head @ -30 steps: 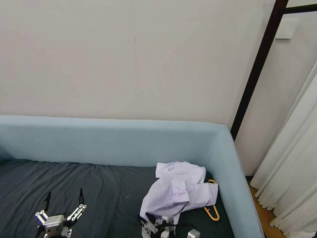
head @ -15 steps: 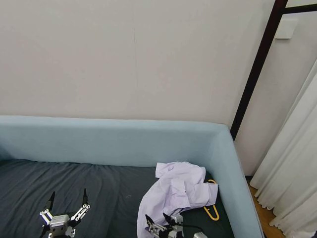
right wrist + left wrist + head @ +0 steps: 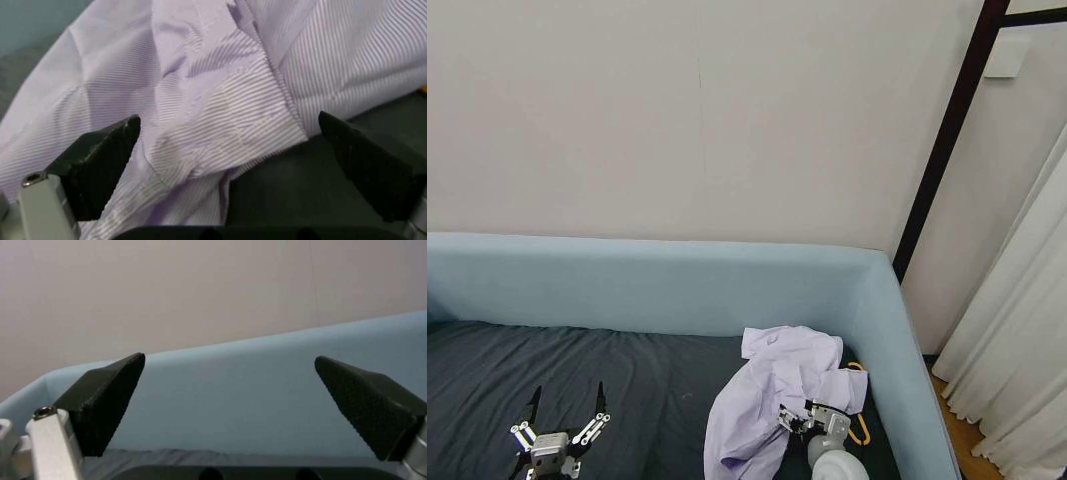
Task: Pick up the clothes from the sofa and hang them on the clothes hanger.
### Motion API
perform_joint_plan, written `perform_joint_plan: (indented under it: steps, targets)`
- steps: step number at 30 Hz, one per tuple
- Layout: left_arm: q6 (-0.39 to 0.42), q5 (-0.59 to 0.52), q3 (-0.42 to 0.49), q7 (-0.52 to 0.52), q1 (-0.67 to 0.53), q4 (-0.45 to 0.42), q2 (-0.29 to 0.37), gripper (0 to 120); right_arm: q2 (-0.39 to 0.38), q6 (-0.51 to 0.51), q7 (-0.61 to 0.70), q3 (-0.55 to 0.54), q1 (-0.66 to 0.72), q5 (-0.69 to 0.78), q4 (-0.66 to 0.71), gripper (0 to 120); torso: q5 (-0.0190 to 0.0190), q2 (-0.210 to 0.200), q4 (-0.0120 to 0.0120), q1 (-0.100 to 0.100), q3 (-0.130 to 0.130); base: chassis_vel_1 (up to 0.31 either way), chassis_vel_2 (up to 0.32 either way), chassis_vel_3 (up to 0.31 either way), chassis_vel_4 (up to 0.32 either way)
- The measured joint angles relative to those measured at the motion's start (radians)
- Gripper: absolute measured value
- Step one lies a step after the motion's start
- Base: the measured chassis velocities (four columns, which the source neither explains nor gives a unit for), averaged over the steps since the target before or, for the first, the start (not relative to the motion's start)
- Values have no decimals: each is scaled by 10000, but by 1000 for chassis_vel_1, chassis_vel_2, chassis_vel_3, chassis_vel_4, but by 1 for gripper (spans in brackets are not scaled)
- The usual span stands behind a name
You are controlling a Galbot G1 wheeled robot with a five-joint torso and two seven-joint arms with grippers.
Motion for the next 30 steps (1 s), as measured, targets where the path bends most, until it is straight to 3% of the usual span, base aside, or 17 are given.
perform_joint_plan:
  steps: [4, 13, 16, 18, 24, 28, 30]
  targets:
    - [0, -6, -24, -25, -40, 66, 41, 100, 4, 320, -565, -97, 7, -148, -27, 97, 0, 0, 0, 0, 0, 0, 0, 0, 0]
    - [-7, -35, -35, -91, -100, 102, 99, 100, 58, 565, -974, -190, 10, -412, 11, 61, 0, 0, 0, 0, 0, 0, 0, 0, 0]
    - [-11, -37, -29, -110, -101, 107, 108, 100, 54, 617, -1010, -188, -5, -518, -23, 54, 0, 1, 0, 0, 0, 0, 0, 0, 0]
    - [-24, -35, 2, -127, -93, 109, 110, 100, 52, 705, -1048, -169, -30, -650, -70, 42, 0, 0, 0, -1, 0, 0, 0, 0, 0]
    - [-33, -21, 36, -146, -61, 93, 106, 100, 42, 1085, -1207, -107, -79, -919, -92, 24, 0, 1, 0, -1, 0, 0, 0, 0, 0]
    - [-35, -22, 39, -154, -41, 30, 111, 100, -63, 1790, -1989, 92, -69, -813, 191, 11, 2, 0, -1, 0, 0, 0, 0, 0, 0]
    - [-35, -37, 24, -175, -16, -35, 127, 100, -255, 2277, -2985, 353, 173, -520, 727, 0, 4, 0, -3, -1, 1, 0, 0, 0, 0]
